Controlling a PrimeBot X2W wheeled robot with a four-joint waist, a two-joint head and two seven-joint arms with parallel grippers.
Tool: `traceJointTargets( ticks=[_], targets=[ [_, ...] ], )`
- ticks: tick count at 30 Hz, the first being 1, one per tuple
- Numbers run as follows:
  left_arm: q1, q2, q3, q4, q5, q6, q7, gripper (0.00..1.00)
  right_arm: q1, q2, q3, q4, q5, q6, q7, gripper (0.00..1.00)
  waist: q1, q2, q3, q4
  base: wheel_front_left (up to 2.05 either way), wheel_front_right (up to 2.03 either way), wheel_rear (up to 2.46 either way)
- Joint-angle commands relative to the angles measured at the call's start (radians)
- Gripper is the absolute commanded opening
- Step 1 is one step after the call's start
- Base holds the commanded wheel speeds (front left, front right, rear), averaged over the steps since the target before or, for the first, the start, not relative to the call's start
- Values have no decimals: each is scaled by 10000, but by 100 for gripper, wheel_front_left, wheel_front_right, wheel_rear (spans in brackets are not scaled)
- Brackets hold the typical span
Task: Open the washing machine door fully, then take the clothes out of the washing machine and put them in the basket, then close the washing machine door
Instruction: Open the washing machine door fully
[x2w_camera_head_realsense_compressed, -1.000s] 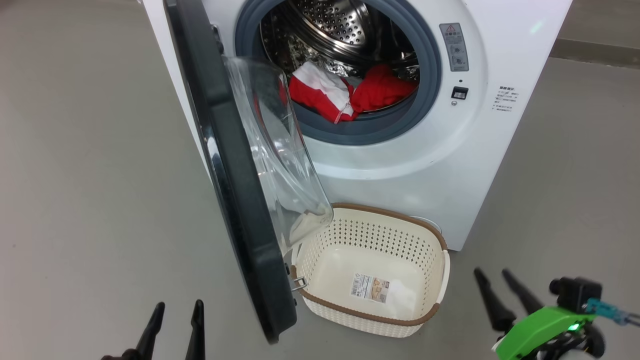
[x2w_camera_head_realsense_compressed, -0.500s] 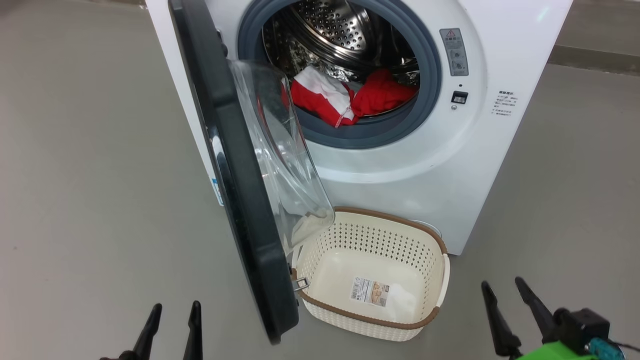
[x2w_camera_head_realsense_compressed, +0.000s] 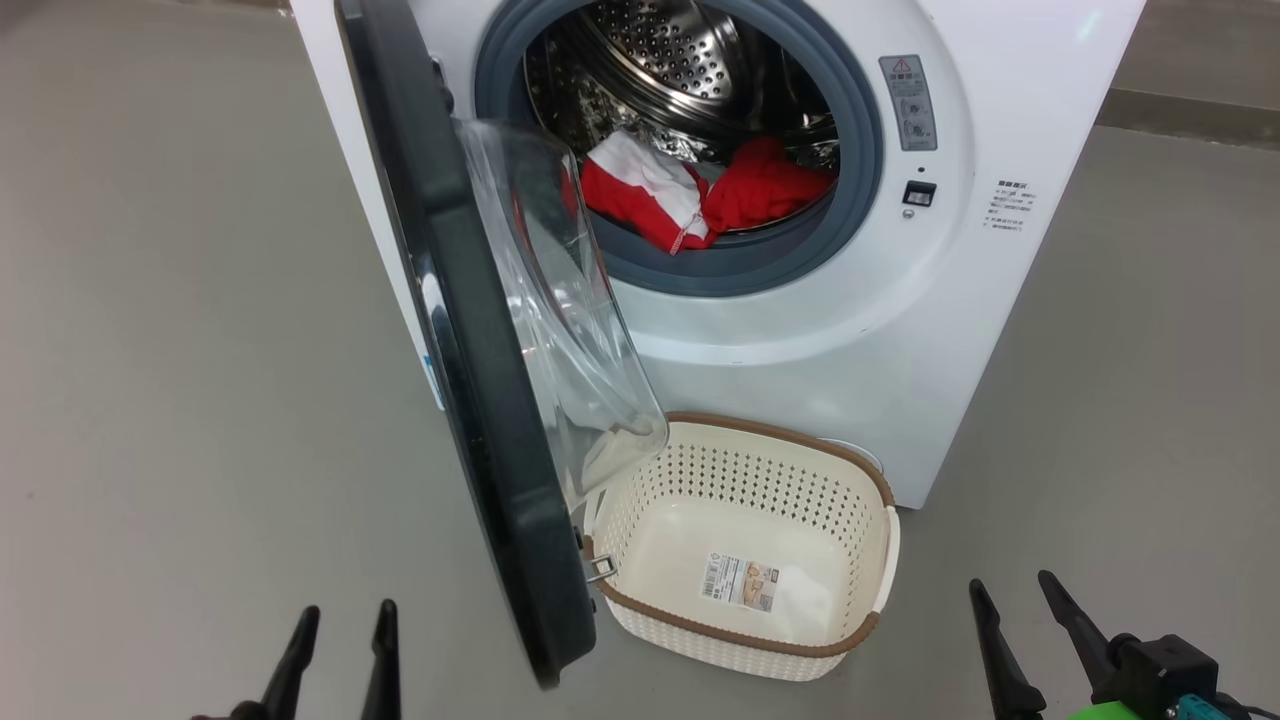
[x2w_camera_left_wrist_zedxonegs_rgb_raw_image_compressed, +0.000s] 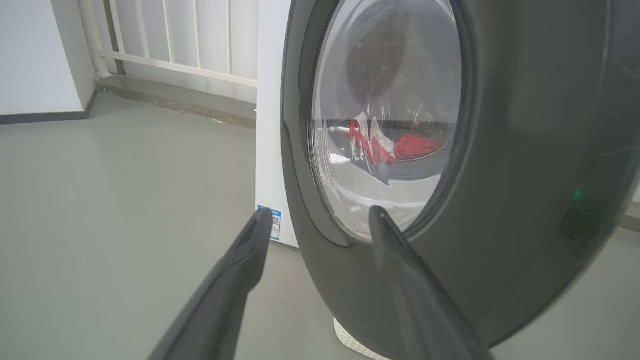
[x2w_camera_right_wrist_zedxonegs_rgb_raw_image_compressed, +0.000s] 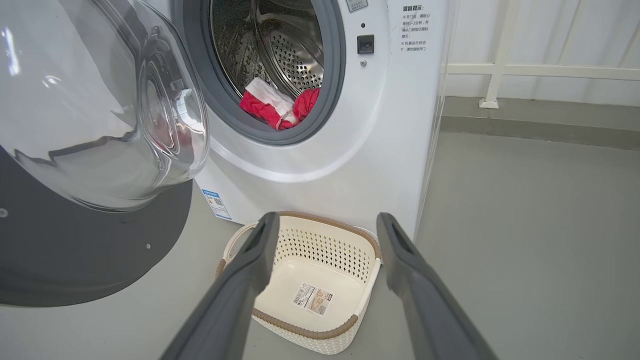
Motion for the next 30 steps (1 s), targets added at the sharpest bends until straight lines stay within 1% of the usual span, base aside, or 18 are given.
traceJointTargets(
  ticks=[1,2,3,4,7,11,13,16,19,20,23,27,30],
  targets=[
    [-202,93,439,-274,-301,-9,-92,55,-170,-62,165,-277,-193,48,-93,100,0,-1,5,12,0,0,0],
    [-262,93,472,-283,-409,-30,-92,19,-172,-55,154,-289,-201,48,-93,100,0,-1,8,21,0,0,0],
    [-262,93,472,-283,-409,-30,-92,19,-172,-55,154,-289,-201,48,-93,100,0,-1,8,21,0,0,0],
    [-346,93,536,-322,-513,-39,-92,0,-174,-49,152,-299,-205,48,-93,100,0,-1,10,28,0,0,0],
    [-690,93,856,-700,-705,-60,-92,0,-176,-34,176,-333,-235,48,-93,100,0,-1,10,31,0,0,0],
    [-1263,93,1216,-1783,-893,-150,-92,0,-198,-20,214,-334,-258,48,-93,100,0,-1,36,17,0,0,0],
    [-1561,93,1244,-2540,-908,-193,-92,0,-231,-16,257,-318,-252,48,-93,100,0,-1,69,-11,0,0,0],
    [-1904,93,952,-3764,-1034,-208,-92,0,-279,-15,294,-298,-242,48,-93,100,0,-1,112,-39,0,0,0],
    [-1999,93,170,-4565,-1126,-215,-92,0,-299,-23,281,-321,-240,48,-93,100,0,-1,139,-52,0,0,0],
    [-1956,93,-241,-4661,-1169,-230,-92,0,-301,-26,274,-332,-241,48,-93,100,0,-1,145,-54,0,0,0],
    [-1759,93,-1643,-4727,-815,-357,-92,0,-316,-32,298,-366,-253,48,-93,100,0,-1,173,-97,0,0,0],
    [-1331,93,-3182,-4088,-981,-417,-92,0,-365,-32,358,-392,-271,48,-93,100,0,-1,211,-152,0,0,0],
    [-1109,93,-3836,-3434,-1325,-427,-92,0,-411,-28,402,-419,-266,48,-93,100,0,-1,264,-216,0,0,0]
  ],
)
